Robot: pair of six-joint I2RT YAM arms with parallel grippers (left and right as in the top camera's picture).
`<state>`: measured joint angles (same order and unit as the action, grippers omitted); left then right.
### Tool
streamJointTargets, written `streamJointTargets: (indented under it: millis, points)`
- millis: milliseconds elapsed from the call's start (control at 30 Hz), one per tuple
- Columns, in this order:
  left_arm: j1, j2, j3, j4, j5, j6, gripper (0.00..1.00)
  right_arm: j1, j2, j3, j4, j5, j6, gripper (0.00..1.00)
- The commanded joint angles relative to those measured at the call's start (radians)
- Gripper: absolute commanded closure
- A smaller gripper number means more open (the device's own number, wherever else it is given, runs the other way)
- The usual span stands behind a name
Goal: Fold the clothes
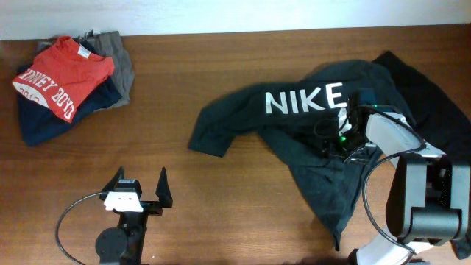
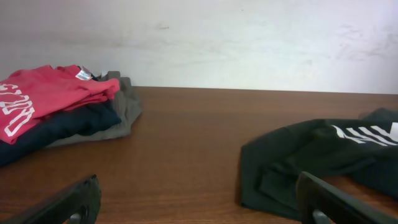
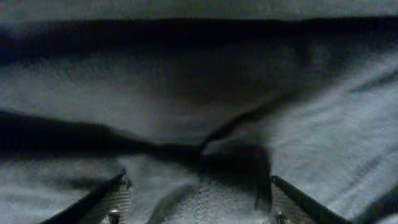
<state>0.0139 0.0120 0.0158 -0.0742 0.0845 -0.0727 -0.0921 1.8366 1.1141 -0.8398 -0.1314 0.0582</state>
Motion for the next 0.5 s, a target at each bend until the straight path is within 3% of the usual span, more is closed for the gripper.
streamJointTargets:
  millis: [0, 167, 467]
  points:
    - [0.005, -0.006, -0.007, -0.001, -0.006, -0.002, 0.01, -0.006, 0.01, -0.003, 0.0, -0.061, -0.002, 0.68]
    - [0.005, -0.006, -0.007, -0.001, -0.006, -0.002, 0.01, -0.006, 0.01, -0.003, -0.01, -0.061, 0.002, 0.85]
    - [0.005, -0.006, -0.007, -0.001, -0.006, -0.002, 0.01, -0.006, -0.009, 0.129, -0.159, -0.06, 0.002, 0.96]
